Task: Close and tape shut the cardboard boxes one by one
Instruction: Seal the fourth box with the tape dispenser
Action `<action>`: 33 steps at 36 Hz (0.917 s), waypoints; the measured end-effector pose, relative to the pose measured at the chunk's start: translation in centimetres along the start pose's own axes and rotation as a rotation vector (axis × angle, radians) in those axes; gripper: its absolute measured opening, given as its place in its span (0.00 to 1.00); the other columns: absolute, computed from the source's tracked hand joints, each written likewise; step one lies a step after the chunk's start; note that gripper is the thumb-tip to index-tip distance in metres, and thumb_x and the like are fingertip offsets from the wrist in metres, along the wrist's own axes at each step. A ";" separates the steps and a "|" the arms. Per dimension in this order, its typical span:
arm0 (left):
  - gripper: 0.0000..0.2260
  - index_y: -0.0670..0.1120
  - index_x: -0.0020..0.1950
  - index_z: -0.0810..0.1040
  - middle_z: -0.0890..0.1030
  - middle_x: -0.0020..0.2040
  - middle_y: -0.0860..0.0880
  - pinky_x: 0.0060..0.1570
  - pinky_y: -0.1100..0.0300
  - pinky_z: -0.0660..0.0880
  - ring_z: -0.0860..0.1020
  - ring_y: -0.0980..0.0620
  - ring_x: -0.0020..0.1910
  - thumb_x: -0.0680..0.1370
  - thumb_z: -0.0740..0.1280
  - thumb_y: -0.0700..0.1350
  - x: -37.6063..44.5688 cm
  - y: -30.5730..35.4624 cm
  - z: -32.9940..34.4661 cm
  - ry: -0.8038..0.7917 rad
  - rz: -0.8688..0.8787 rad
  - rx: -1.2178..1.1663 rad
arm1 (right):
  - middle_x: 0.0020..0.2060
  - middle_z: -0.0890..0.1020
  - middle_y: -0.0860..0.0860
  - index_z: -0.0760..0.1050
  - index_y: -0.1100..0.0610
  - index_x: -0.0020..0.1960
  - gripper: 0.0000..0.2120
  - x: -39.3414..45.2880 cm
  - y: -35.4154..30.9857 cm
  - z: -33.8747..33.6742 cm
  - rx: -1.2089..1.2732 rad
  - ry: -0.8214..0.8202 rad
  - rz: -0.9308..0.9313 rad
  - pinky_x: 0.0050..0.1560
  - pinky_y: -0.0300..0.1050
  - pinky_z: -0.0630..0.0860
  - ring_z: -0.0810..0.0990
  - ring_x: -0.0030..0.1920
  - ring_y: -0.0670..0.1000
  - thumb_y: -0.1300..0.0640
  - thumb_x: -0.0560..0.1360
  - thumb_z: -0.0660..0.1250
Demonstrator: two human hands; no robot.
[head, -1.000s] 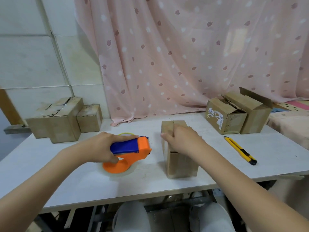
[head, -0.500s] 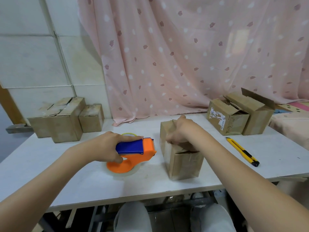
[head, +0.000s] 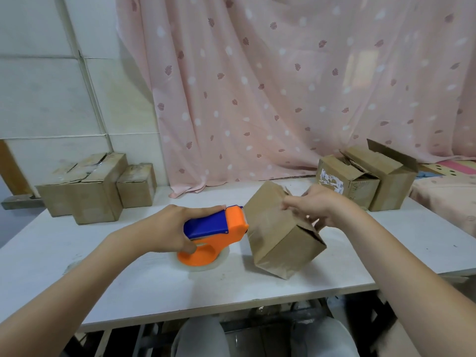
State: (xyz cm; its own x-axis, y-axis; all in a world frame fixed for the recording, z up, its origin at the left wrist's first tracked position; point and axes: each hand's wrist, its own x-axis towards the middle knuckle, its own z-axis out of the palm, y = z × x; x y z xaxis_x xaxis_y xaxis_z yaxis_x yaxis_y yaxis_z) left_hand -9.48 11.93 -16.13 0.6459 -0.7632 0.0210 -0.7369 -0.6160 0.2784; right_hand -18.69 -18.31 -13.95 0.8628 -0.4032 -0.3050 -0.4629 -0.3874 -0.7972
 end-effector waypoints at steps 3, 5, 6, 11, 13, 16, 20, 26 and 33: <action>0.41 0.73 0.74 0.54 0.73 0.39 0.63 0.34 0.71 0.68 0.73 0.62 0.35 0.72 0.72 0.46 -0.3 -0.2 0.3 -0.017 0.001 0.028 | 0.38 0.77 0.58 0.78 0.66 0.52 0.23 0.3 1.7 -0.5 0.112 -0.029 0.027 0.38 0.53 0.75 0.76 0.36 0.59 0.50 0.67 0.77; 0.41 0.72 0.75 0.56 0.74 0.40 0.70 0.35 0.71 0.68 0.72 0.68 0.38 0.71 0.72 0.44 -0.2 0.0 0.3 -0.023 0.023 0.037 | 0.37 0.77 0.58 0.77 0.65 0.54 0.21 0.3 2.7 -0.3 0.209 -0.072 0.037 0.41 0.54 0.75 0.75 0.35 0.58 0.52 0.69 0.76; 0.41 0.72 0.75 0.56 0.72 0.41 0.75 0.35 0.72 0.68 0.71 0.70 0.38 0.71 0.71 0.44 -0.1 0.2 0.3 -0.024 0.036 0.050 | 0.37 0.76 0.57 0.77 0.63 0.53 0.18 0.3 3.1 -0.2 0.260 -0.090 0.039 0.42 0.53 0.74 0.74 0.34 0.57 0.53 0.71 0.75; 0.40 0.75 0.73 0.56 0.73 0.38 0.62 0.33 0.71 0.67 0.72 0.66 0.36 0.71 0.71 0.45 0.7 0.3 0.3 -0.037 0.032 0.061 | 0.38 0.80 0.58 0.77 0.67 0.60 0.18 0.2 5.2 0.7 0.413 -0.170 0.040 0.36 0.45 0.77 0.78 0.30 0.53 0.54 0.78 0.67; 0.41 0.77 0.72 0.54 0.74 0.39 0.60 0.32 0.69 0.66 0.72 0.61 0.35 0.71 0.71 0.46 0.9 0.3 0.4 -0.044 0.030 0.074 | 0.41 0.81 0.59 0.77 0.66 0.62 0.19 -0.1 6.0 0.9 0.422 -0.185 0.028 0.40 0.46 0.76 0.77 0.37 0.56 0.52 0.80 0.65; 0.41 0.79 0.70 0.53 0.75 0.40 0.58 0.32 0.68 0.66 0.72 0.58 0.35 0.71 0.71 0.47 1.4 0.3 0.6 -0.041 0.041 0.074 | 0.43 0.77 0.59 0.78 0.64 0.56 0.19 0.0 6.3 1.5 0.366 -0.149 0.005 0.45 0.49 0.72 0.70 0.44 0.57 0.48 0.81 0.62; 0.40 0.77 0.71 0.54 0.76 0.40 0.58 0.32 0.68 0.66 0.72 0.57 0.35 0.71 0.71 0.47 1.9 0.8 0.9 -0.036 0.058 0.073 | 0.46 0.78 0.61 0.74 0.61 0.53 0.16 0.5 6.6 3.1 0.253 -0.062 0.012 0.45 0.48 0.74 0.76 0.46 0.58 0.50 0.82 0.54; 0.40 0.74 0.74 0.54 0.73 0.41 0.63 0.33 0.69 0.64 0.72 0.59 0.37 0.72 0.71 0.47 2.2 1.3 1.1 -0.041 0.059 0.095 | 0.48 0.79 0.58 0.73 0.61 0.59 0.24 1.1 7.6 4.1 0.258 0.010 0.055 0.46 0.49 0.71 0.77 0.49 0.58 0.44 0.76 0.53; 0.41 0.75 0.73 0.53 0.76 0.42 0.61 0.34 0.68 0.65 0.74 0.58 0.38 0.71 0.72 0.48 2.4 1.3 1.3 -0.028 0.062 0.094 | 0.54 0.80 0.62 0.73 0.65 0.61 0.24 1.0 7.1 4.6 0.193 0.030 0.001 0.52 0.51 0.72 0.77 0.52 0.58 0.45 0.84 0.51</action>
State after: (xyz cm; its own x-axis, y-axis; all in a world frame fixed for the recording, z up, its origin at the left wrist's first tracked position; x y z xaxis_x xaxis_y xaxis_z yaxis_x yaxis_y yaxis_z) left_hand -9.21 9.06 -16.96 0.5938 -0.8046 0.0079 -0.7914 -0.5823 0.1860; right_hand -20.15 -17.68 -22.33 0.8545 -0.4289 -0.2929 -0.4139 -0.2218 -0.8829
